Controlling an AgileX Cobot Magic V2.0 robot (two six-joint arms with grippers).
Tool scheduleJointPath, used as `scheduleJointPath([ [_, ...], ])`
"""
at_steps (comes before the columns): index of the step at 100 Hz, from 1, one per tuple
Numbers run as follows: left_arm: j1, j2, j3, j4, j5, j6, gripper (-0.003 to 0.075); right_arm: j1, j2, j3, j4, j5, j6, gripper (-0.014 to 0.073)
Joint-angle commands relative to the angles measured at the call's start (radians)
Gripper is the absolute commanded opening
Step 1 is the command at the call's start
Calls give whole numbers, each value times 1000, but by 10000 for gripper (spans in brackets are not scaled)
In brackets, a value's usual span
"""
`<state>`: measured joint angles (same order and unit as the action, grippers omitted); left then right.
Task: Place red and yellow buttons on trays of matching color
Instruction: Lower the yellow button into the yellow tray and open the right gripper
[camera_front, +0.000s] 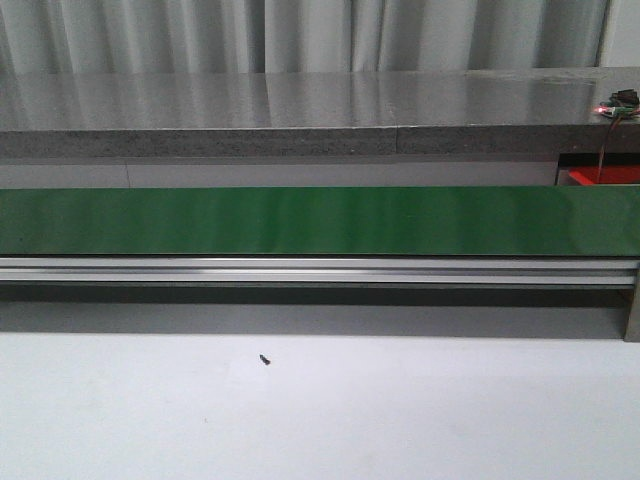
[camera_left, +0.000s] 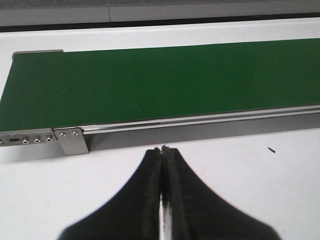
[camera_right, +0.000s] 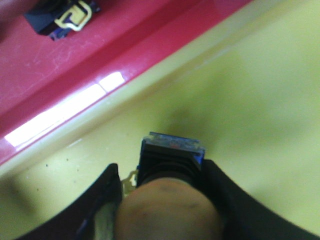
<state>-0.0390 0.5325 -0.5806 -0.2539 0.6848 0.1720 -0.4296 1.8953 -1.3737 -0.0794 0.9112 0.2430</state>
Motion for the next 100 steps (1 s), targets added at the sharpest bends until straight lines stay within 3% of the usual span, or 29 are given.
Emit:
scheduleJointPath([
  [1,-7,3,-27,-14,-69,-3,-20,-8,-36,-20,0,-33,-11,183],
  [30,-7,3,-27,-14,-69,-3,-20,-8,-16,-20,20,-46,2,206],
  [44,-7,3,-27,-14,-69,-3,-20,-8,-16,-20,32,-53,2,393],
  [52,-7,3,-27,-14,-69,-3,-20,-8,-16,-20,32,-55,2,455],
  [100,-7,3,-27,-14,-69,-3,-20,-8,-170,-20,-19,-4,3,455],
])
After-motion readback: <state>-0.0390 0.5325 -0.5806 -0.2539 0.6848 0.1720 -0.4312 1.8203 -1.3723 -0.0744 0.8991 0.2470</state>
